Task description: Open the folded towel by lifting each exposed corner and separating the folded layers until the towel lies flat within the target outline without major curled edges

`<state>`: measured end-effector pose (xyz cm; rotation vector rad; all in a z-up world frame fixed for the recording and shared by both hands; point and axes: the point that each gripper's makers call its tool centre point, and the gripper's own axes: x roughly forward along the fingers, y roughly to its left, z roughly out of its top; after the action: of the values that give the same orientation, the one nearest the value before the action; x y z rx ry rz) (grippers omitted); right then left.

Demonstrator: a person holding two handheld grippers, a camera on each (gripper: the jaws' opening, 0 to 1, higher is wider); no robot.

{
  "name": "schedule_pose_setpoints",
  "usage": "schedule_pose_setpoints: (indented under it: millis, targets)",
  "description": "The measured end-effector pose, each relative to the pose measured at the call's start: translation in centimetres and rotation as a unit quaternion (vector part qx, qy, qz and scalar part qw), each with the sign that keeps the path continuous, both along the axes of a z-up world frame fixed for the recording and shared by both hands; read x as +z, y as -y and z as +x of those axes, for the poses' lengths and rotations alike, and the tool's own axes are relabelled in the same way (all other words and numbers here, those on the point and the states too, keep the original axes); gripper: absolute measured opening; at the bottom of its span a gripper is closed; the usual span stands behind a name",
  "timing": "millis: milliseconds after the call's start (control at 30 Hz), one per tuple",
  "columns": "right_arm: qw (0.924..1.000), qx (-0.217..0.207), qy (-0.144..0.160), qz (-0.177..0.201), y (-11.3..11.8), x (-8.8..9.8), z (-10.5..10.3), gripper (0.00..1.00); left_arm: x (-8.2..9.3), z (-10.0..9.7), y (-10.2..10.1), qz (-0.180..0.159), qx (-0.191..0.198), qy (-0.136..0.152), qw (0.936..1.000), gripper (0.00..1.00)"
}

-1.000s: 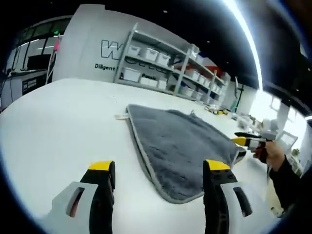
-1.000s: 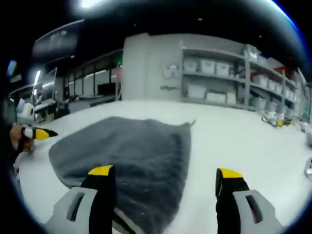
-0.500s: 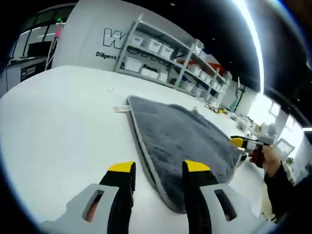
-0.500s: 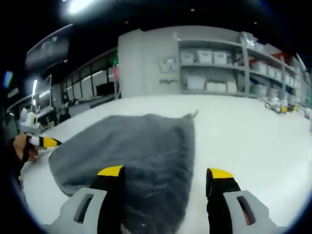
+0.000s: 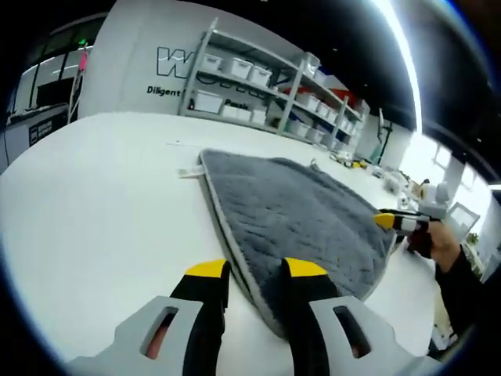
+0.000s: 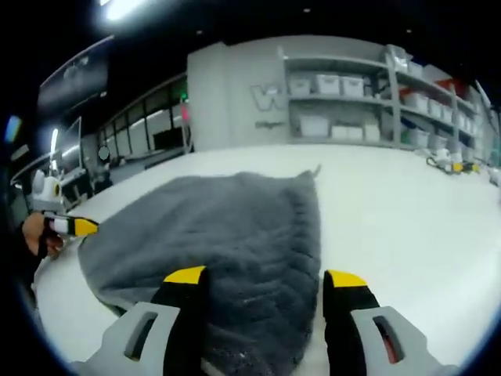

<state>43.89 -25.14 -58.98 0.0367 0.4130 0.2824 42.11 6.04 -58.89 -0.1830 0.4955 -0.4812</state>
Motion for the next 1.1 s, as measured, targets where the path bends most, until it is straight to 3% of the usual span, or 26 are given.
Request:
schedule_pose_setpoints:
  millis: [400,567,833,1100]
  targets:
    - [0.9998,-0.002,-0.011,0.018,0.3,0.2,1.5,0.52,0.0,1.2,-0.7,0.019,0.016,0.004,0.9997,0.16]
    - [0.9998,-0.007,-0.013,0.016,0.3,-0.1,1.5,0.45,-0.2,1.4,-0.7,0.026,0.014,0.006,0.9995,0.12]
    - [0.9999,-0.005,-0.015,0.007,0.3,0.1,1.2,0.47,-0.3,1.7,-0.6,0.024,0.011,0.011,0.9996,0.05]
    - [0.9999,-0.009,0.01,0.0,2.0,4.4,2.0,0.48,-0.4,1.7,-0.5,0.017,0.009,0.01,0.9998,0.05]
